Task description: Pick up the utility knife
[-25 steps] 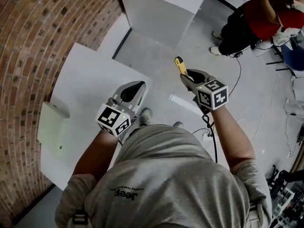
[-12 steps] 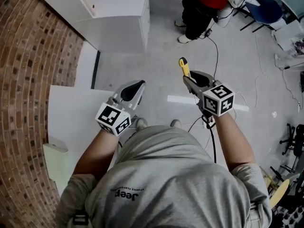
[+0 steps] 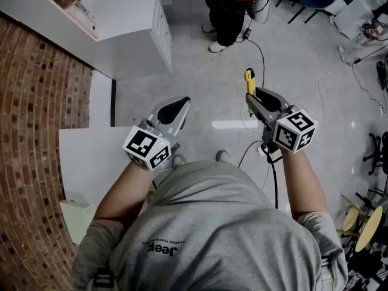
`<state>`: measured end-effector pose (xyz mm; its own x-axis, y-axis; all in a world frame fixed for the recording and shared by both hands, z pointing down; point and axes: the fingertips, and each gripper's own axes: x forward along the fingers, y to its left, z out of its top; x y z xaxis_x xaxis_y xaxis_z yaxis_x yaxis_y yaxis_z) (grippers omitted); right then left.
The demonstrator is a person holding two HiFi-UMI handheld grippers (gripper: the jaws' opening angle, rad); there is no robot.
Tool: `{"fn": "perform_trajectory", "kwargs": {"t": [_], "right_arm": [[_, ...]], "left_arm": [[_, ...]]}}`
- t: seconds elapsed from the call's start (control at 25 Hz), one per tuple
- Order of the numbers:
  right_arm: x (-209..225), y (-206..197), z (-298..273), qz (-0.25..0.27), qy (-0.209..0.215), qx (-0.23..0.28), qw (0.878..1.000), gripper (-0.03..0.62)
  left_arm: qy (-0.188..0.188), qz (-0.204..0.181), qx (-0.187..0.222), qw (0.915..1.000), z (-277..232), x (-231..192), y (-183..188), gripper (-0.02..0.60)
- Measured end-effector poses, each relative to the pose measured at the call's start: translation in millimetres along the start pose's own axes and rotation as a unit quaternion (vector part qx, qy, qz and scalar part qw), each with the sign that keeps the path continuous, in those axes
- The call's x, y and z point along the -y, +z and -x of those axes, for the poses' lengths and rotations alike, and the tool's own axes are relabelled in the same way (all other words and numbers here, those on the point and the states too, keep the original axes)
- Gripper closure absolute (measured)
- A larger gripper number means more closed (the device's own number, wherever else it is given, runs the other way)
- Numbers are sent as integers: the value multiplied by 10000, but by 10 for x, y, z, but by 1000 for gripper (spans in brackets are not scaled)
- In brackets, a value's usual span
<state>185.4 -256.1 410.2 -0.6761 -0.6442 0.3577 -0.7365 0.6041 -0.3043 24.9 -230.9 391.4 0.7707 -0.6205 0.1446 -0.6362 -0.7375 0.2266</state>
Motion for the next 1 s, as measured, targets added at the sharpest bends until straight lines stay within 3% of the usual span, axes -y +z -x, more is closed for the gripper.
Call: {"fn": "perform_trajectory", "kwargs": {"t": [0.24,1.0], "right_arm": [[102,100,270,-82,-25,331,9994,471],[-28,454,417,-75,229,933,9953,471]], "left_arm": [[-120,-60,17,9999,-138,186,145,583],[126,-42,123,9998,-27,176,234,583]]}}
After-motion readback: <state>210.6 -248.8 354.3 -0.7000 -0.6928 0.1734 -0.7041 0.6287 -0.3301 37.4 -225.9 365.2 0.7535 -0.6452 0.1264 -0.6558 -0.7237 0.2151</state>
